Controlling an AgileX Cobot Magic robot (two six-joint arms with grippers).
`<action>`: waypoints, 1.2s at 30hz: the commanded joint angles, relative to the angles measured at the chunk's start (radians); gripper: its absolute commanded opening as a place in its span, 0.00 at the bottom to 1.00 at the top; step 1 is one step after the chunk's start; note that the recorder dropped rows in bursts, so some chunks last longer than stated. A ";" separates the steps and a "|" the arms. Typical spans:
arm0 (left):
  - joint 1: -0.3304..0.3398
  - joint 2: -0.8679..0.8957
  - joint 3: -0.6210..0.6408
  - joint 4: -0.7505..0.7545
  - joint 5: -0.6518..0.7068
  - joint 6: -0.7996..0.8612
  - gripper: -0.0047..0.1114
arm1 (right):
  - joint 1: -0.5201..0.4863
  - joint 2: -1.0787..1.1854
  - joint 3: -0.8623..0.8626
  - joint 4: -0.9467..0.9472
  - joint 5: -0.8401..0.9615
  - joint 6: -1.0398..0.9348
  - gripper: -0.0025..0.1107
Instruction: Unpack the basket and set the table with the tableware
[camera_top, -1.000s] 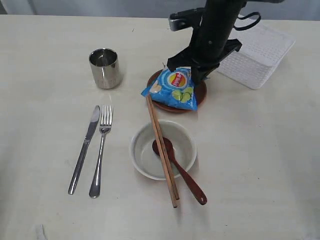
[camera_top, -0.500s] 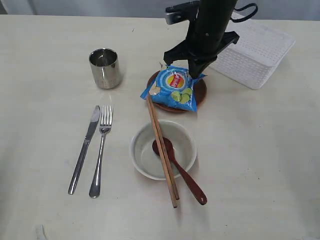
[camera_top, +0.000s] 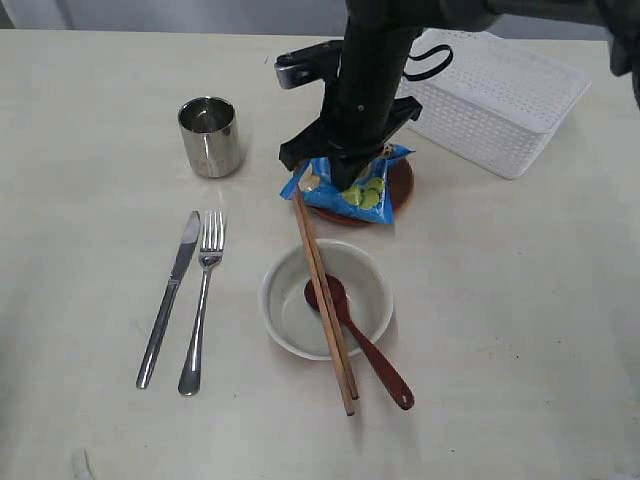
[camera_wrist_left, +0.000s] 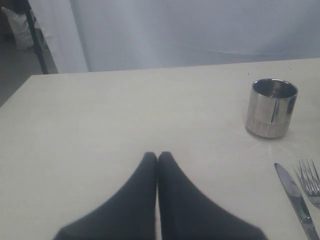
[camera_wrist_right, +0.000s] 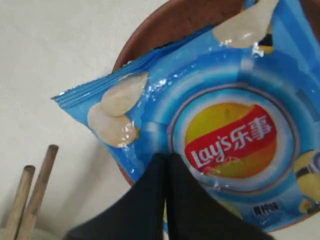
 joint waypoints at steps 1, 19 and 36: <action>0.002 -0.003 0.003 -0.011 -0.001 0.000 0.04 | 0.003 -0.002 -0.006 -0.002 -0.008 0.003 0.02; 0.002 -0.003 0.003 -0.011 -0.001 0.000 0.04 | 0.003 -0.432 0.238 -0.101 -0.171 0.067 0.02; 0.002 -0.003 0.003 -0.011 -0.001 0.000 0.04 | 0.003 -1.208 0.645 -0.149 -0.710 0.121 0.02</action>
